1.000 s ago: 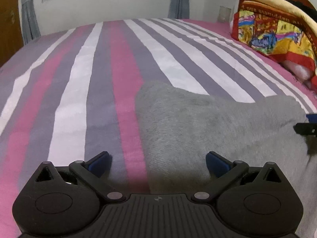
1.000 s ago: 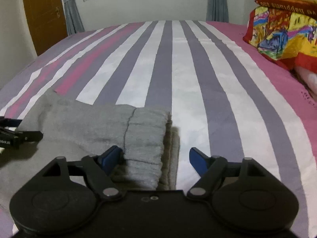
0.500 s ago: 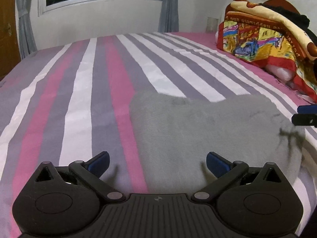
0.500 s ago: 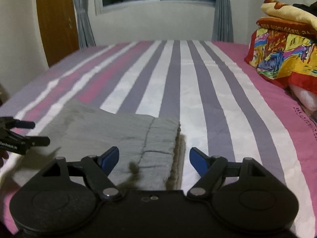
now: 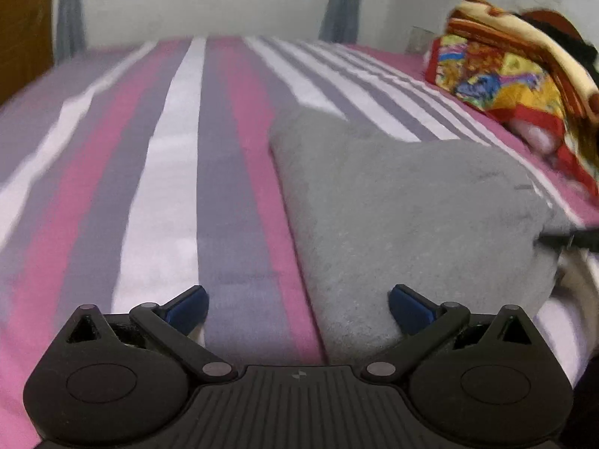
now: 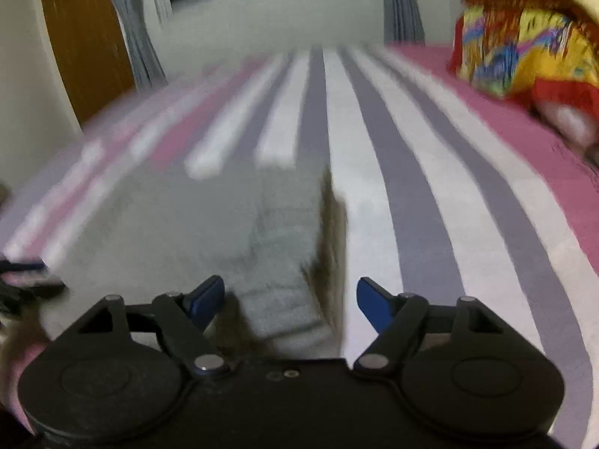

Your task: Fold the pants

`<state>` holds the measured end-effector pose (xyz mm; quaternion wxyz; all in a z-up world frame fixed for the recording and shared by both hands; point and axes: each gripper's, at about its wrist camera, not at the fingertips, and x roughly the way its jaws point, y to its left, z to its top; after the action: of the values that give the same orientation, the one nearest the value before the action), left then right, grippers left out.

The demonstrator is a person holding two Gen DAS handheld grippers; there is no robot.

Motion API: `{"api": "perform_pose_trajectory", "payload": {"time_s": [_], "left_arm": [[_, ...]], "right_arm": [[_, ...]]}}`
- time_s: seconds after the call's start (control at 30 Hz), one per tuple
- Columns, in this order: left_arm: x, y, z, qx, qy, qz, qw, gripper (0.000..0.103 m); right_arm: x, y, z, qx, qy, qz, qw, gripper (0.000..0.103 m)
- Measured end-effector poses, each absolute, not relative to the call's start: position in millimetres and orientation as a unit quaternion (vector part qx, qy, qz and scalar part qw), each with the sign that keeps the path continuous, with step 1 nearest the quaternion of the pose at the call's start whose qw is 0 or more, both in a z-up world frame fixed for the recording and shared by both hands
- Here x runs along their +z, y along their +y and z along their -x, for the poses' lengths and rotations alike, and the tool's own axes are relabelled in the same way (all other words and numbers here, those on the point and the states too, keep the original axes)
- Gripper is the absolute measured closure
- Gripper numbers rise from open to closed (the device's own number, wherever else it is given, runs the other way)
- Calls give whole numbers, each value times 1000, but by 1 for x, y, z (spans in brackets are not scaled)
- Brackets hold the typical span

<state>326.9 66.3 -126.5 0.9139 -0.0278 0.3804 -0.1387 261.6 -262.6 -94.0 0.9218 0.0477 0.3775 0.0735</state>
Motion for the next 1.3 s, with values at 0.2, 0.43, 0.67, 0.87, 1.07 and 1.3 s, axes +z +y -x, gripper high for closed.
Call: {"api": "perform_pose_trajectory", "payload": {"time_s": [0.2,0.43,0.67,0.87,1.07,1.3], "left_arm": [[-116,56,-307,-143,366,1,919,0],[-121,56,-301,-126,387,9,913,0],[-126,64,-303,-120,397,41,909,0],[-127,64,-303,-122,387,49,912,0],[-130,67,-304,-123,386,58,912,0],[-131,66,-306,-128,383,55,913,0]], "right_arm": [[-82,-255,-246,85,347,-39,933,29],[-96,-261,-248,79,367,-41,926,24],[-80,-251,-228,101,286,2,953,50],[-87,-276,-248,67,300,-34,951,70],[-82,-299,-253,81,323,-94,938,65],[-74,-300,-245,94,303,-133,939,59]]}}
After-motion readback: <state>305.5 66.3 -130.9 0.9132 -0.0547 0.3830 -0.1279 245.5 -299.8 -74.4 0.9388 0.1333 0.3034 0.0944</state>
